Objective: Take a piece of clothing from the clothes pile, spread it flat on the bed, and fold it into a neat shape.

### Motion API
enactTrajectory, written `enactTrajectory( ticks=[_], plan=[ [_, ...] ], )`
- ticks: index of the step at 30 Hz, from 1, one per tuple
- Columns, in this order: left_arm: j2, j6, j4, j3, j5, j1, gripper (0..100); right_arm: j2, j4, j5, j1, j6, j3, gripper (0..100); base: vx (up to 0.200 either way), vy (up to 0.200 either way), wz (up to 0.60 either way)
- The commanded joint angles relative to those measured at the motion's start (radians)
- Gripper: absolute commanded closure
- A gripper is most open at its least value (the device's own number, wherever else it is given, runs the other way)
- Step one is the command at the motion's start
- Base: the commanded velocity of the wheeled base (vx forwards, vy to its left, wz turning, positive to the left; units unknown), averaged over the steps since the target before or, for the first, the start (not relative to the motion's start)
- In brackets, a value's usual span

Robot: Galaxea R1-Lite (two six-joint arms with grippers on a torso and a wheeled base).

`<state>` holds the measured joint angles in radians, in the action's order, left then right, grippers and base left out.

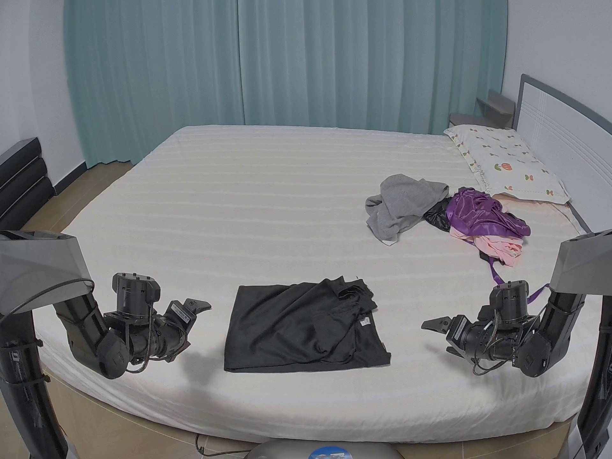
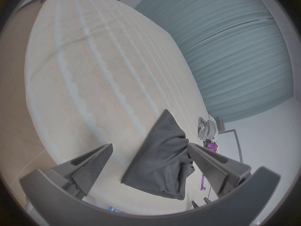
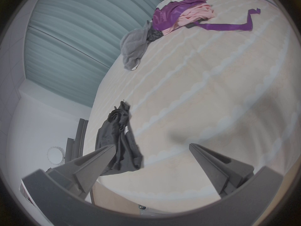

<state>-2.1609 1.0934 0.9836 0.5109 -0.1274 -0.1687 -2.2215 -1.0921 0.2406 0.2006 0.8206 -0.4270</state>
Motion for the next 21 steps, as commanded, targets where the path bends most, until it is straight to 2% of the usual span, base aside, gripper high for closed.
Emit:
enactTrajectory(
  ticks=[1, 9, 15, 21],
  plan=[
    [-0.001, 0.005, 0.000, 0.005, -0.001, 0.000, 0, 0.029, -0.002, -0.004, 0.006, -0.001, 0.004, 0, 0.000, 0.200, 0.00],
    [-0.004, 0.005, -0.002, 0.014, 0.000, 0.000, 0, 0.036, -0.002, -0.086, 0.033, -0.011, 0.004, 0, 0.000, 0.200, 0.00],
    [-0.001, 0.005, -0.040, 0.032, 0.002, -0.002, 0, 0.032, 0.000, -0.152, 0.071, -0.012, -0.007, 0, 0.000, 0.000, 0.00],
    [-0.001, 0.002, -0.052, 0.032, 0.000, -0.002, 0, 0.025, 0.017, -0.228, 0.141, -0.041, -0.042, 0, 0.000, 0.000, 0.00]
  ],
)
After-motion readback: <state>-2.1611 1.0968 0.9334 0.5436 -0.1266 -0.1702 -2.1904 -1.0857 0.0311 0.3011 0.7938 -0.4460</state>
